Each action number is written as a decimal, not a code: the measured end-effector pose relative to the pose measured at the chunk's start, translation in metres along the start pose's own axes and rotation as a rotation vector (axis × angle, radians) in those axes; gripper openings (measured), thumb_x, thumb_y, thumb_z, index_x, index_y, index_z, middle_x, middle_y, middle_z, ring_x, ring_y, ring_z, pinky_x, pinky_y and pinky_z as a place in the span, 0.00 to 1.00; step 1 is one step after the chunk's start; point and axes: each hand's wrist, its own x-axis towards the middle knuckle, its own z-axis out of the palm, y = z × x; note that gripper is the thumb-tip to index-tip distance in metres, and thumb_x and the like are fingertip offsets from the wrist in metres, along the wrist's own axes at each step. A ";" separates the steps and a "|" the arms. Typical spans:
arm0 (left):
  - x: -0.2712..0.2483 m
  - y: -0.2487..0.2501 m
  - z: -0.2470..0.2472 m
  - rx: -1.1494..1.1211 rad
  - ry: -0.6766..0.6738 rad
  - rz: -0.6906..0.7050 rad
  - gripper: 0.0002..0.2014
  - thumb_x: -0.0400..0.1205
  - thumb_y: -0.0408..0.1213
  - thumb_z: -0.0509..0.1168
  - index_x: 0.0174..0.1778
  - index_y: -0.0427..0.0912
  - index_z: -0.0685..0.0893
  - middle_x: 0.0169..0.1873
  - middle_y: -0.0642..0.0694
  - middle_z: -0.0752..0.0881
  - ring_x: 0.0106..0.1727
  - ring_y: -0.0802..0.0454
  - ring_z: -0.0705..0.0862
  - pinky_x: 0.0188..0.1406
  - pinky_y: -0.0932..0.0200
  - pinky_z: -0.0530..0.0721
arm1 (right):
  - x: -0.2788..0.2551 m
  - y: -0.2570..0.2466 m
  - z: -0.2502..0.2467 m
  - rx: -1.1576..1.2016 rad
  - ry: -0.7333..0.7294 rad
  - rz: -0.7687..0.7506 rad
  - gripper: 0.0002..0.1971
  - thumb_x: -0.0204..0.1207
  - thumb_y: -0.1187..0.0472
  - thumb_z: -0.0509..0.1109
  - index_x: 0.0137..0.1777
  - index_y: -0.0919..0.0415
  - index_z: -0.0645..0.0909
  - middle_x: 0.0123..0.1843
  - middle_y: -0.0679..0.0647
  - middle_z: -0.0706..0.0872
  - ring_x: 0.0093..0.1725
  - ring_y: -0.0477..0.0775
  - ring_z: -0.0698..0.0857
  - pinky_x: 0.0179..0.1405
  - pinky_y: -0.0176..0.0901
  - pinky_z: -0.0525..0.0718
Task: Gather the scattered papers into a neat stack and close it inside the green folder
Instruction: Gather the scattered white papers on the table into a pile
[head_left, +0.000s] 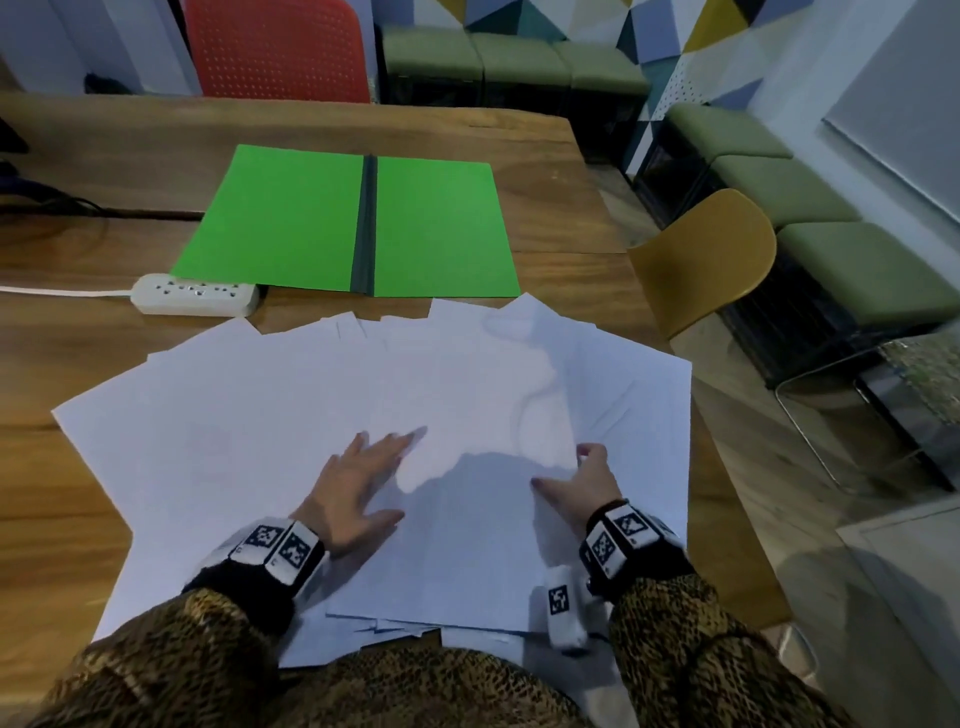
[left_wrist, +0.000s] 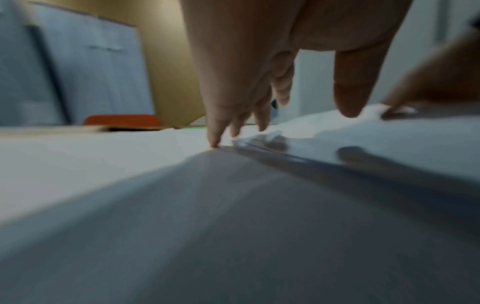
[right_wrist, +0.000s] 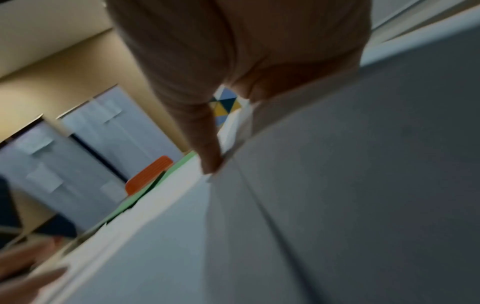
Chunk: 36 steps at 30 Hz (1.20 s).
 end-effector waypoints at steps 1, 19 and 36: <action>-0.002 -0.004 -0.001 -0.005 0.177 -0.122 0.40 0.68 0.63 0.57 0.76 0.72 0.50 0.82 0.51 0.56 0.83 0.36 0.46 0.76 0.31 0.49 | -0.001 0.003 0.004 -0.054 0.003 -0.015 0.35 0.69 0.57 0.74 0.72 0.62 0.61 0.72 0.62 0.73 0.68 0.63 0.75 0.65 0.49 0.74; -0.010 -0.052 -0.067 -0.381 0.526 -0.926 0.40 0.73 0.44 0.72 0.77 0.37 0.60 0.71 0.27 0.68 0.69 0.26 0.72 0.64 0.37 0.72 | -0.016 0.006 0.023 0.379 -0.231 -0.188 0.18 0.75 0.80 0.59 0.51 0.57 0.80 0.42 0.49 0.88 0.38 0.43 0.89 0.35 0.30 0.85; -0.019 -0.062 -0.029 -0.813 0.222 -0.542 0.18 0.69 0.24 0.71 0.54 0.38 0.80 0.48 0.35 0.88 0.51 0.34 0.86 0.55 0.34 0.83 | 0.014 -0.027 0.024 0.304 0.292 0.288 0.34 0.71 0.60 0.73 0.72 0.69 0.58 0.71 0.70 0.68 0.65 0.70 0.75 0.60 0.59 0.79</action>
